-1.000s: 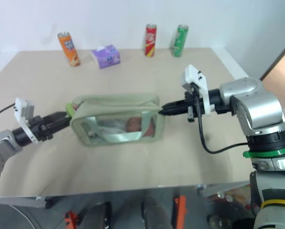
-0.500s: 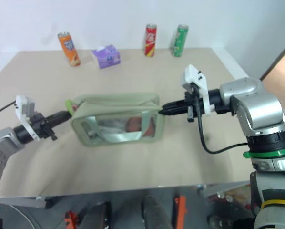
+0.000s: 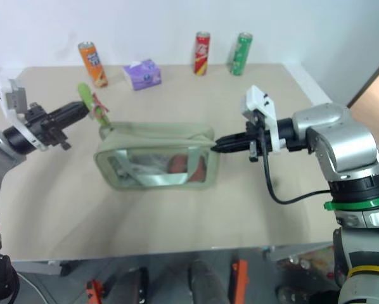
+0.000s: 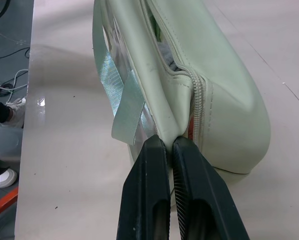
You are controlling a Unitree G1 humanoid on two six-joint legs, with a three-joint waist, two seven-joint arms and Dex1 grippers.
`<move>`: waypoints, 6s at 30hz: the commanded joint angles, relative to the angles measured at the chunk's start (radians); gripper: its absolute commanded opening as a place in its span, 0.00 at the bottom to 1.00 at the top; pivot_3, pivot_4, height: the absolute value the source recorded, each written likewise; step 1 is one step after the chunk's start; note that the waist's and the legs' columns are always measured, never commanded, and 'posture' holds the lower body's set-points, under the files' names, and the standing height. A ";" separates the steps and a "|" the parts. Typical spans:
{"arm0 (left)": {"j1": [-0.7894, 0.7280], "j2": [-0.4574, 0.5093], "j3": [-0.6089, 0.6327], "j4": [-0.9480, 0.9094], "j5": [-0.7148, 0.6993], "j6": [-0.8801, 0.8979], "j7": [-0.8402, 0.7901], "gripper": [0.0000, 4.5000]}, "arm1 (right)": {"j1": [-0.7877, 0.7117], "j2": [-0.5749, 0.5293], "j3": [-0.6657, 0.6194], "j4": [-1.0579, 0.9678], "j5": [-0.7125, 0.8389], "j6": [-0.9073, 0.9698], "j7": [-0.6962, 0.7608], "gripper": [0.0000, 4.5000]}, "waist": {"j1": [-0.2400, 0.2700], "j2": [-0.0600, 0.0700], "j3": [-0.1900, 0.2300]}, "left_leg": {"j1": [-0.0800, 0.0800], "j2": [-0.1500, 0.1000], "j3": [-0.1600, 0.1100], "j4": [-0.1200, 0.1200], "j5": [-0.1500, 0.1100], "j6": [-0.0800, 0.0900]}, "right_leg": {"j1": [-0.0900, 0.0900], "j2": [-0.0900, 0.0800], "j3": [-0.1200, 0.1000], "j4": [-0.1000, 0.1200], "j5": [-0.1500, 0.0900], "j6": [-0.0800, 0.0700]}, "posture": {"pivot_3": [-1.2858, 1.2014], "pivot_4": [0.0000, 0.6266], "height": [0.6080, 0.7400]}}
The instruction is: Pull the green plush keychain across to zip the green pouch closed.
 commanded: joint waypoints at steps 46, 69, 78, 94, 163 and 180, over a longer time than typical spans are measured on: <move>-0.499 -0.060 -0.362 0.159 0.347 -0.265 -0.431 0.01 | 0.039 0.000 -0.071 -0.082 0.042 0.021 -0.055 0.00 | 0.008 0.002 0.001 | -0.002 -0.001 0.000 0.003 0.000 0.001 | 0.000 0.000 0.002 0.001 0.001 0.002 | 0.52 0.24 1.00; -0.577 -0.169 -0.385 0.277 0.439 -0.369 -0.416 0.20 | 0.049 0.002 -0.078 -0.090 0.047 0.025 -0.066 0.00 | 0.011 0.002 0.001 | -0.002 -0.001 0.000 0.005 0.000 0.001 | 0.000 0.000 0.002 0.001 0.001 0.003 | 0.52 0.24 1.00; -0.561 -0.135 -0.300 0.219 0.347 -0.299 -0.401 0.65 | 0.039 0.013 -0.067 -0.079 0.041 0.018 -0.061 0.00 | 0.011 0.002 0.001 | -0.002 -0.001 0.000 0.005 0.000 0.001 | 0.000 0.000 0.002 0.001 0.001 0.003 | 0.52 0.24 1.00; -0.399 0.129 -0.365 0.125 0.420 -0.277 -0.551 0.65 | 0.009 0.027 -0.053 -0.057 0.035 0.004 -0.042 0.00 | 0.007 0.002 0.001 | -0.002 -0.001 0.000 0.005 0.000 0.001 | 0.000 0.000 0.002 0.002 0.001 0.003 | 0.52 0.24 1.00; 0.192 0.101 0.036 -0.032 -0.001 0.069 -0.228 0.01 | 0.023 0.041 -0.055 -0.062 0.030 -0.001 -0.033 0.00 | -0.009 -0.003 0.000 | 0.001 0.001 0.000 0.004 -0.001 0.003 | 0.000 0.000 0.000 0.005 -0.004 -0.006 | 0.52 0.24 1.00; 0.209 0.088 0.019 -0.040 0.005 0.060 -0.211 0.00 | -0.007 -0.121 -0.114 0.081 -0.039 -0.197 0.074 0.76 | -0.005 -0.002 0.000 | 0.001 0.000 0.000 0.004 -0.001 0.003 | 0.000 -0.001 0.000 0.005 -0.004 -0.005 | 0.52 0.24 1.00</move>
